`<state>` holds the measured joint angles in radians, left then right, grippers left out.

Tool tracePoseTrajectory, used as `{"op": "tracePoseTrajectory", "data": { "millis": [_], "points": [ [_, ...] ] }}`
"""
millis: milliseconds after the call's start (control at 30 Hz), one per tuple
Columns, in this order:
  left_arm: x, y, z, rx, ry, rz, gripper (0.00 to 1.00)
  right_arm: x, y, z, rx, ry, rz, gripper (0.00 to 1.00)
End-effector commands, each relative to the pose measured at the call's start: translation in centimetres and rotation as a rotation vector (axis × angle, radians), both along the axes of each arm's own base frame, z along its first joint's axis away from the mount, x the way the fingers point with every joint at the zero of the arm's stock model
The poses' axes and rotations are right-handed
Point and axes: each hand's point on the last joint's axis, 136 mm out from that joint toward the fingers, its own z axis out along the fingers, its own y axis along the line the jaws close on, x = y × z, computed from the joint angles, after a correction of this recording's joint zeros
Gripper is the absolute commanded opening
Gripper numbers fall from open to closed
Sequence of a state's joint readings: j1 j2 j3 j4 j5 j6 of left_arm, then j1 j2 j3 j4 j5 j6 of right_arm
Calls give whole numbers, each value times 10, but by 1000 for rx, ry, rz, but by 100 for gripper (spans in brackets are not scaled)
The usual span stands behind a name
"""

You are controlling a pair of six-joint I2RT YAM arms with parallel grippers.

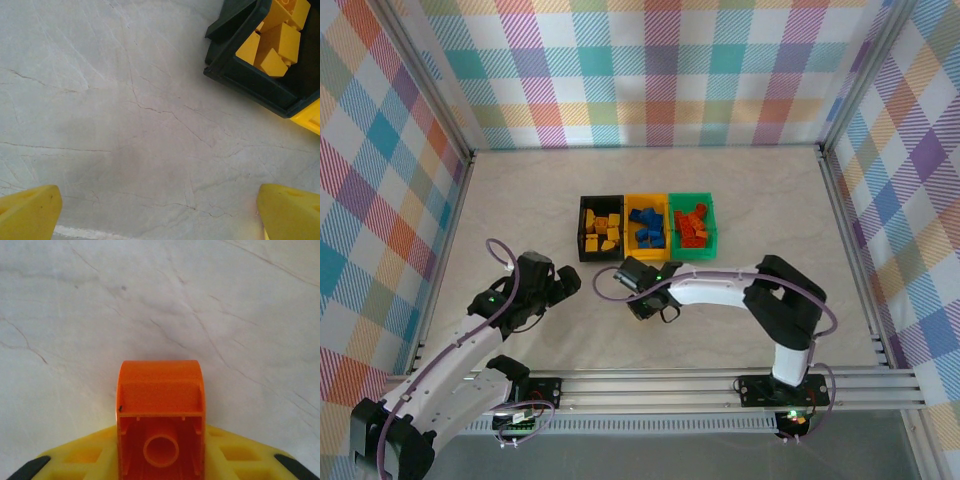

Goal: Sort the legos into containers by color

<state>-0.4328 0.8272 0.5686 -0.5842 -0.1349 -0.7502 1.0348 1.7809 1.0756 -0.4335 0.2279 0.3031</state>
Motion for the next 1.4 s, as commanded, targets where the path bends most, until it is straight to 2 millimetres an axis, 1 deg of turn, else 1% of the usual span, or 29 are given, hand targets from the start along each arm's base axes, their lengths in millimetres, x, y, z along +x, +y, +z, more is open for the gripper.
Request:
{"op": "tracePoseTrajectory", "data": {
  "millis": [0, 100, 167, 233, 300, 400, 433, 533, 567, 633, 667, 700, 733, 833, 867, 933, 1067, 1167, 1233, 1267, 1333, 1367],
  "points": [
    [4, -1, -2, -22, -4, 6, 100, 20, -12, 46, 106, -98, -79, 37],
    [5, -4, -6, -38, 3, 2, 100, 38, -37, 77, 167, -154, -158, 36],
    [5, -7, -8, -51, 5, 0, 100, 59, -56, 92, 210, -171, -233, 36],
    [6, -8, -10, -60, 5, -1, 100, 84, -75, 103, 246, -183, -316, 36],
    [6, -9, -10, -65, 7, -4, 100, 112, -90, 104, 265, -177, -394, 36],
    [6, -10, -9, -66, 9, -4, 100, 150, -104, 96, 262, -157, -479, 36],
    [6, -10, -9, -68, 7, -6, 100, 161, -109, 88, 243, -145, -503, 37],
    [6, -10, -8, -70, 6, -7, 100, 187, -116, 79, 212, -139, -546, 41],
    [6, -10, -7, -72, 3, -6, 100, 193, -117, 76, 206, -135, -555, 43],
    [7, -10, -5, -70, -2, -7, 100, 204, -120, 77, 205, -141, -575, 52],
    [7, -10, -3, -71, -10, -9, 100, 206, -120, 79, 209, -143, -579, 60],
    [8, -10, -1, -68, -18, -10, 100, 209, -121, 85, 215, -156, -580, 70],
    [9, -8, 2, -63, -25, -7, 100, 210, -120, 93, 229, -170, -577, 79],
    [13, -4, 14, -45, -67, 5, 100, 204, -122, 120, 281, -218, -574, 91],
    [15, -2, 18, -40, -85, 14, 100, 201, -123, 128, 304, -233, -575, 99],
    [22, 3, 26, -22, -135, 43, 100, 188, -130, 142, 354, -271, -589, 100],
    [44, 19, 38, 62, -240, 118, 100, 161, -143, 156, 455, -335, -615, 100],
    [69, 29, 51, 146, -366, 160, 100, 139, -151, 155, 531, -375, -613, 100],
    [87, 36, 59, 261, -465, 153, 100, 126, -159, 151, 559, -402, -616, 100],
    [95, 43, 61, 328, -493, 163, 100, 121, -163, 148, 558, -410, -627, 100],
    [113, 68, 61, 490, -478, 220, 100, 113, -176, 145, 537, -434, -657, 100],
    [121, 79, 54, 551, -440, 226, 100, 110, -181, 145, 527, -445, -674, 100]
  ]
}}
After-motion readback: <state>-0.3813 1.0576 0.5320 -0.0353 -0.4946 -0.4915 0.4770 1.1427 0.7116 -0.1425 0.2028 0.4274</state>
